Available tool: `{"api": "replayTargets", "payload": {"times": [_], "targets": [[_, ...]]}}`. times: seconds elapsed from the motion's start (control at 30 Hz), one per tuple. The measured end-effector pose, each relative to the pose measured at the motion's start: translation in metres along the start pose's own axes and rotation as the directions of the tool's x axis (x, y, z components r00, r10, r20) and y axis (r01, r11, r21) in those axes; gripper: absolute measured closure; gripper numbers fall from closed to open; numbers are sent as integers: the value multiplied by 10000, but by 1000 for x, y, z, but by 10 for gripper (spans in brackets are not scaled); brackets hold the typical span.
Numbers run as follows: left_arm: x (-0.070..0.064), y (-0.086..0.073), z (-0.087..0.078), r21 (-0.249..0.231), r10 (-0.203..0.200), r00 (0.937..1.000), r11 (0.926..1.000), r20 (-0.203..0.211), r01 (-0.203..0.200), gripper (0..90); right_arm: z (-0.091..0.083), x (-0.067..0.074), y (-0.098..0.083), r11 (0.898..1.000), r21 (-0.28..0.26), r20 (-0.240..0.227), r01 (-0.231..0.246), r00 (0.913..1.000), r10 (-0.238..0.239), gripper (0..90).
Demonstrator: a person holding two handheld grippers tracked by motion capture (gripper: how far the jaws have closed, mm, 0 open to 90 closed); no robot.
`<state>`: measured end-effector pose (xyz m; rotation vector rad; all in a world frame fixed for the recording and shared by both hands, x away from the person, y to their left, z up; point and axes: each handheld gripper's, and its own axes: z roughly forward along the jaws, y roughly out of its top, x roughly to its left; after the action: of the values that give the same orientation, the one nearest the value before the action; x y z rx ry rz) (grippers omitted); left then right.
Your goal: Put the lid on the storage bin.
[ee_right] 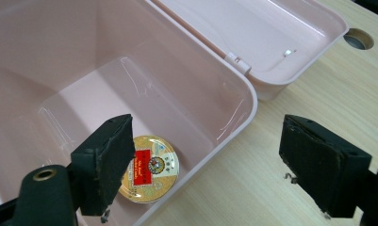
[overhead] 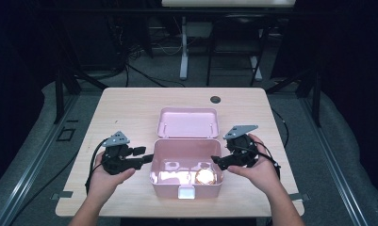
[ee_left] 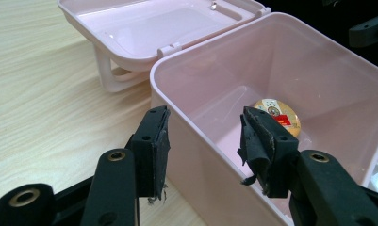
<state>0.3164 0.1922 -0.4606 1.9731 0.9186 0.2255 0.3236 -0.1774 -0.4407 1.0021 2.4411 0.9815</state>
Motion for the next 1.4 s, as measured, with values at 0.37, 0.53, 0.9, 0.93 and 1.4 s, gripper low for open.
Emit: {"api": "replayTargets", "payload": {"times": [0.37,0.53,0.9,0.93,1.4], "targets": [[-1,0,-2,-383,225,9997,9990,-93,-228,509,7,-8,-5,9984,-243,-112,-515,9986,513,145],[-2,1,-3,-422,419,9991,9982,-39,-420,514,13,-15,-5,9963,-483,-189,-705,9974,697,184],[-4,0,0,-395,562,9984,9977,57,-559,514,22,-24,2,9922,-944,43,-809,9966,817,329],[-4,-1,0,-384,561,9984,9977,77,-557,524,22,-24,2,9915,-1006,139,-823,9964,841,351],[-5,-4,6,-67,499,9986,9987,174,-498,676,30,-34,17,9787,-1391,55,-1509,9882,1531,438]]}}
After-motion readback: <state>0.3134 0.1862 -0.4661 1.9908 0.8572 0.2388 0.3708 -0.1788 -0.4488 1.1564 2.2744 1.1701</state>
